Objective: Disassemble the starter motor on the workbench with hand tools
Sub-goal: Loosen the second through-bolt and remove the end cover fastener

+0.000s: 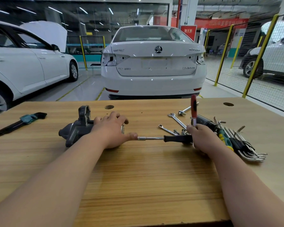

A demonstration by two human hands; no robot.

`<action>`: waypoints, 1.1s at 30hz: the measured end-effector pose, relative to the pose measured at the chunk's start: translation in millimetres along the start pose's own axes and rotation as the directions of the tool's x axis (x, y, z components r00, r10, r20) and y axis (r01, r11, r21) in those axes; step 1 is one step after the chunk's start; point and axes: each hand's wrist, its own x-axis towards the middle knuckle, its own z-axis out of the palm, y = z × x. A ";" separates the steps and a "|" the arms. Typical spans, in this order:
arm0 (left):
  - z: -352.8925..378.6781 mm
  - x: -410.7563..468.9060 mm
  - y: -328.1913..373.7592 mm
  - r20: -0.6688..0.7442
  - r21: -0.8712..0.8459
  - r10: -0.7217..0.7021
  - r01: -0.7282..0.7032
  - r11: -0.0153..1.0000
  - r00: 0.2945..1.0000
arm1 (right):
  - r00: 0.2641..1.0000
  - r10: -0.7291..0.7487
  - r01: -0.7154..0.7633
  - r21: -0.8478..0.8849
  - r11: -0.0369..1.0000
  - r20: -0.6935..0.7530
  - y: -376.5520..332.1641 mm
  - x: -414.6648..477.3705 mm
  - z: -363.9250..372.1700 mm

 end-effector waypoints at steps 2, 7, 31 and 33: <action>-0.2 2.6 -1.0 0.009 0.021 0.002 -0.002 1.000 1.000 | 1.000 -0.003 0.002 0.037 0.999 0.009 1.8 0.9 -2.6; -2.6 4.8 -3.3 0.017 0.000 0.009 -0.009 1.000 1.000 | 0.999 -0.040 0.041 0.079 0.996 -0.011 6.2 4.2 -3.1; -3.8 5.2 -1.6 0.008 -0.002 0.016 -0.016 1.000 1.000 | 0.992 -0.086 0.007 0.647 0.763 0.091 25.0 6.0 -16.6; -3.1 2.6 -2.0 -0.008 -0.004 0.017 -0.017 1.000 1.000 | 0.992 -0.083 0.006 0.628 0.778 0.093 26.9 6.8 -18.0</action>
